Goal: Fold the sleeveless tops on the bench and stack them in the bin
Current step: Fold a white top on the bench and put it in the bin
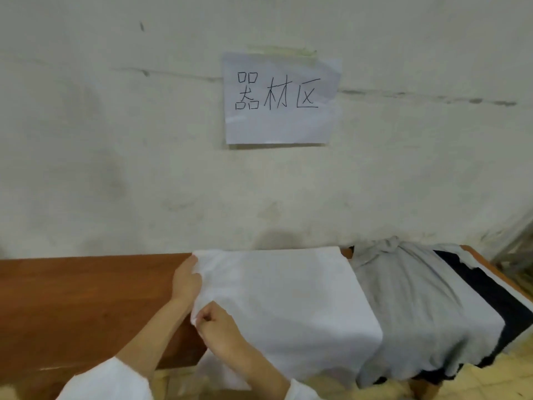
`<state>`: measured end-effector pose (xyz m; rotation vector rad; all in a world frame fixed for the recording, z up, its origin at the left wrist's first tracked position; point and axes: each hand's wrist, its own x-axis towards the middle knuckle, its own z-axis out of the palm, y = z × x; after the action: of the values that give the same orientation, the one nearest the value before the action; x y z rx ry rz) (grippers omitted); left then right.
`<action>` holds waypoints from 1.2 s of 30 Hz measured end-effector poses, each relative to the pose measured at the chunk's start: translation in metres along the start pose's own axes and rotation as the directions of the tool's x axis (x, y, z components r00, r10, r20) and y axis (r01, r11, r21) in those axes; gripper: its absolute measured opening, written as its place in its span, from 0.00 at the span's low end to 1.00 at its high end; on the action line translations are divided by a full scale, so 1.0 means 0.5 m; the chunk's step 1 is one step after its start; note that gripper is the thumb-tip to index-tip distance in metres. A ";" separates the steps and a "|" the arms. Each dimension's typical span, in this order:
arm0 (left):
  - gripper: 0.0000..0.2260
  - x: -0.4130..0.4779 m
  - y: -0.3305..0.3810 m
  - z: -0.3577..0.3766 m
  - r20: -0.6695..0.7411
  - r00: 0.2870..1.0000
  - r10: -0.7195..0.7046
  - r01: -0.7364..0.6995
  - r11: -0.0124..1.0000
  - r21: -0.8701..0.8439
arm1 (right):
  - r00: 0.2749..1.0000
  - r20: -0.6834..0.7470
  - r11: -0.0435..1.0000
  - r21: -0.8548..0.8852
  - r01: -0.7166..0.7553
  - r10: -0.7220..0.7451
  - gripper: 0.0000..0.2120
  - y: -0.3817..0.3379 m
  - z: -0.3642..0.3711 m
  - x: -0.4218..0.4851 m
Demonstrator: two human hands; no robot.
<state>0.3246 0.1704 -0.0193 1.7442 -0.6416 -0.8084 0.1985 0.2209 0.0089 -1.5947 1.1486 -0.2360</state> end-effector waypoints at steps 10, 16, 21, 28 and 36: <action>0.23 -0.045 -0.025 -0.082 0.059 0.977 0.207 -0.136 0.383 0.914 | 0.955 -0.218 0.968 -0.195 0.160 -0.202 0.11 0.047 0.014 0.039; 0.37 -0.055 -0.103 -0.024 0.191 0.965 0.181 -0.245 0.352 0.903 | 0.943 -0.273 0.641 -0.762 -0.093 -0.188 0.34 0.175 -0.197 0.072; 0.32 -0.062 -0.122 -0.029 0.244 0.959 0.144 -0.280 0.349 0.895 | 0.932 -0.318 0.590 -0.792 -0.159 -0.175 0.48 0.232 -0.191 0.042; 0.30 -0.104 -0.139 -0.043 0.261 0.952 0.157 -0.298 0.296 0.908 | 0.920 -0.368 0.598 -0.770 -0.222 -0.132 0.47 0.239 -0.150 -0.001; 0.31 -0.124 -0.150 -0.154 0.215 0.959 0.186 -0.273 0.393 0.878 | 0.926 -0.367 0.631 -0.740 -0.234 -0.087 0.51 0.223 -0.185 -0.005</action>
<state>0.3483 0.2843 -0.0615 2.5024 -1.5693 -0.2860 0.0750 0.1717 -0.0485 -2.3235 1.7688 0.0460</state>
